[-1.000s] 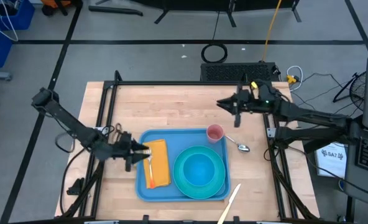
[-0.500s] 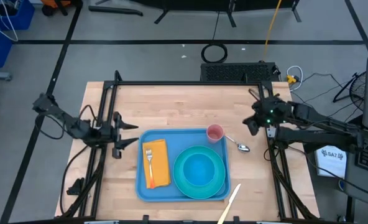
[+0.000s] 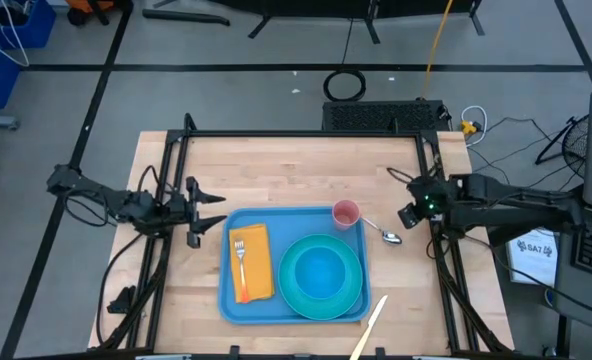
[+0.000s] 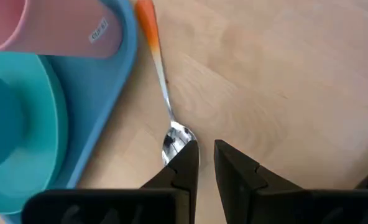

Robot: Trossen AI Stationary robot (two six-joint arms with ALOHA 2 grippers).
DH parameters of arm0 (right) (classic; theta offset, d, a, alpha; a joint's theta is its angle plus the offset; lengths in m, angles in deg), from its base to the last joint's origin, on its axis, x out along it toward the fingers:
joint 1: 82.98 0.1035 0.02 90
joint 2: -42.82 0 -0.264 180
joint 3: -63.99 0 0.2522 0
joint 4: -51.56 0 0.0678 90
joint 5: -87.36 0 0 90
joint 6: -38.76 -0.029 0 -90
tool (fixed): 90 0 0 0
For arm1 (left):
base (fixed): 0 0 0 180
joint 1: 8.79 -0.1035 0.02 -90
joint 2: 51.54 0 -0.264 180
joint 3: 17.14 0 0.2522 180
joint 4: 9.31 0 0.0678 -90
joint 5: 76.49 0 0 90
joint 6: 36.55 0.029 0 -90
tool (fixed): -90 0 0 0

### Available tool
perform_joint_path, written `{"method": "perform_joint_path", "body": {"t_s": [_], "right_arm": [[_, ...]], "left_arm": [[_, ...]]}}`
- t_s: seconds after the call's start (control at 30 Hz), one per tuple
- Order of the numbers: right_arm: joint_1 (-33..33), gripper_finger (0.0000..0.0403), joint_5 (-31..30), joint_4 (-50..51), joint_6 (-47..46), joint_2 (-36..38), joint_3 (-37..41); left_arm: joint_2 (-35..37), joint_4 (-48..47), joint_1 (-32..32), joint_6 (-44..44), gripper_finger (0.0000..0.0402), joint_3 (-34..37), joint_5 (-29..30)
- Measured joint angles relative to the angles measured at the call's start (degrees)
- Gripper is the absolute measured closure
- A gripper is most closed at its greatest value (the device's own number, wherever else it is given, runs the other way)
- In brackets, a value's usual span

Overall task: Set up tray
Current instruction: Put the orange spoon on the yellow napkin to the right of the orange fork

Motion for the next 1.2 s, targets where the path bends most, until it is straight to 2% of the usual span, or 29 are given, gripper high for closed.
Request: {"method": "perform_joint_path", "body": {"t_s": [0.1, 0.2, 0.37, 0.53, 0.9, 1.2], "right_arm": [[2.8, 0.036, 2.4, -4.4, -4.9, -0.4, 3.1], [5.8, 0.0359, 9.0, -7.8, -9.4, -0.9, 8.0], [9.5, 0.0358, 12.5, -13.8, -17.2, -0.9, 15.2], [10.4, 0.0358, 12.0, -19.8, -18.6, -0.9, 17.9], [10.4, 0.0358, 9.8, -20.7, -17.8, -0.1, 14.9], [8.4, 0.0358, 7.0, -9.7, -14.9, 0.3, 10.9]], "left_arm": [[1.9, -2.0, -1.6, 0.2, 0.0174, 0.0, -1.6], [4.4, -4.3, -3.0, -0.8, 0.0174, 0.0, -4.0], [6.9, -6.5, -4.1, -0.9, 0.0174, 0.0, -6.6], [7.3, -7.7, -5.3, -0.8, 0.0174, 0.0, -6.4], [7.3, -8.7, -5.9, -1.8, 0.0174, 0.0, -6.4], [7.3, -9.7, -5.9, -2.4, 0.0174, 0.0, -6.3]]}}
